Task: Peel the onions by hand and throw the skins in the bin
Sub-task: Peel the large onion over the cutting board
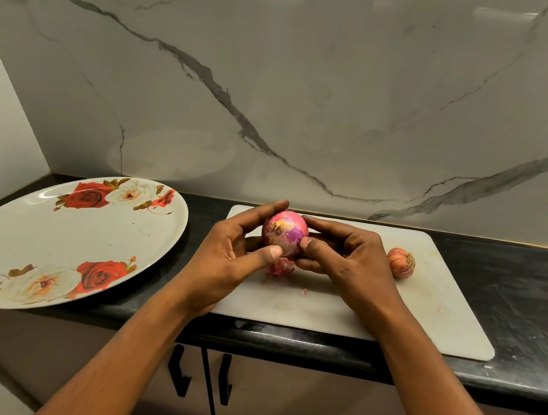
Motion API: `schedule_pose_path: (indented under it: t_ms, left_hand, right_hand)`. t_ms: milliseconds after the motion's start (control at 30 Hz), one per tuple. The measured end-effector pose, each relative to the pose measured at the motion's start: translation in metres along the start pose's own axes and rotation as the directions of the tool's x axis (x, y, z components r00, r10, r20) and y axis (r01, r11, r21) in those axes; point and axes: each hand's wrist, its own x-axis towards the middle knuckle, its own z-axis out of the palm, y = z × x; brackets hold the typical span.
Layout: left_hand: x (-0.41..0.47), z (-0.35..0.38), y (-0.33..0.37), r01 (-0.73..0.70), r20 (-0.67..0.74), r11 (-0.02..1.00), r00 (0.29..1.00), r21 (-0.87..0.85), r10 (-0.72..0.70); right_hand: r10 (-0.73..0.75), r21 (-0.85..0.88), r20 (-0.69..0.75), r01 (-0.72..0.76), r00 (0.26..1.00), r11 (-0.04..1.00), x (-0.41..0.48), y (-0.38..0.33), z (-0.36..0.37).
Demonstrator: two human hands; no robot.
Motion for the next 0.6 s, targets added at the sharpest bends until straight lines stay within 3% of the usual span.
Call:
schedule_pose_path:
  t_ms: [600]
  left_hand:
    - [-0.001, 0.0017, 0.0009, 0.016, -0.045, 1.0, 0.999, 0.002, -0.016]
  right_hand:
    - [-0.018, 0.002, 0.003, 0.018, 1.0, 1.0, -0.0034, -0.003, 0.0006]
